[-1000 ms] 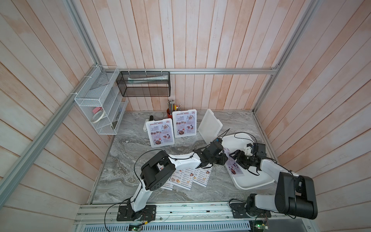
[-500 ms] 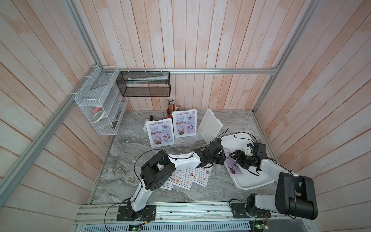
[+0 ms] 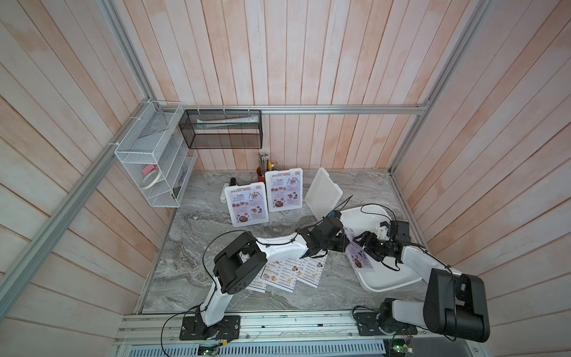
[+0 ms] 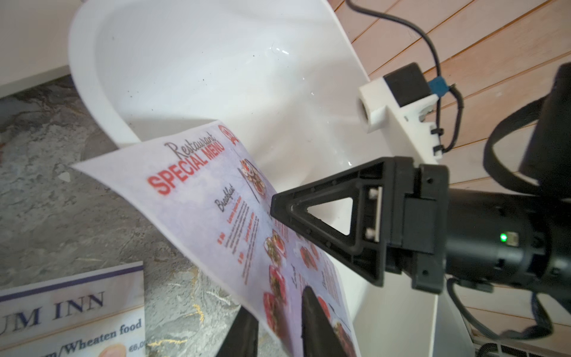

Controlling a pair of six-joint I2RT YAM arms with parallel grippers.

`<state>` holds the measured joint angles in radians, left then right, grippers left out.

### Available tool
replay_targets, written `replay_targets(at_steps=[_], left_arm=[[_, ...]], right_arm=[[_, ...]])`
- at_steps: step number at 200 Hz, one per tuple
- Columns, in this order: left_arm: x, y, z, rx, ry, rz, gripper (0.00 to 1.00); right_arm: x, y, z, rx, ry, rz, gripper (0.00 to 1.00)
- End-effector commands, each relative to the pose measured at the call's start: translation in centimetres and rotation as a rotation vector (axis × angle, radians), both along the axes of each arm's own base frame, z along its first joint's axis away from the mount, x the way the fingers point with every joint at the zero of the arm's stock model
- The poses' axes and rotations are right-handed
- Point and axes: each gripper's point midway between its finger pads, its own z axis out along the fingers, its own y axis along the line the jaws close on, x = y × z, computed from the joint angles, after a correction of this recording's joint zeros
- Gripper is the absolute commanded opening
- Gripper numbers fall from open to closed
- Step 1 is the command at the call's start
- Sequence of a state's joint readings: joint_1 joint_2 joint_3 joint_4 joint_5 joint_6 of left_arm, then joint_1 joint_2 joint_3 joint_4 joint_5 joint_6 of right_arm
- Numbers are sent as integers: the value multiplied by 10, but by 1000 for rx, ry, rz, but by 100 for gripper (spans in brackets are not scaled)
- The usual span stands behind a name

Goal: Replace the menus in the menu holders
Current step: Pick up the menu from the storage box.

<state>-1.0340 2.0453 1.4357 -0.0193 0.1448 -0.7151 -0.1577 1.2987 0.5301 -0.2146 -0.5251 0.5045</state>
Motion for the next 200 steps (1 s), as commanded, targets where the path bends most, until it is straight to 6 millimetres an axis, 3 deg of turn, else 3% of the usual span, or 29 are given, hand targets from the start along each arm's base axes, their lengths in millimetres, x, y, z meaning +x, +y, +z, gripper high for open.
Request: replay_targets(at_steps=[1, 128, 200], left_arm=[[-2, 3, 13, -9, -32, -8, 27], [4, -9, -7, -7, 14, 4, 26], [7, -11, 7, -36, -1, 4, 10]], right_arm=[[-8, 2, -2, 1, 22, 5, 74], [-7, 5, 3, 15, 8, 8, 74], [-1, 4, 13, 3, -20, 17, 74]])
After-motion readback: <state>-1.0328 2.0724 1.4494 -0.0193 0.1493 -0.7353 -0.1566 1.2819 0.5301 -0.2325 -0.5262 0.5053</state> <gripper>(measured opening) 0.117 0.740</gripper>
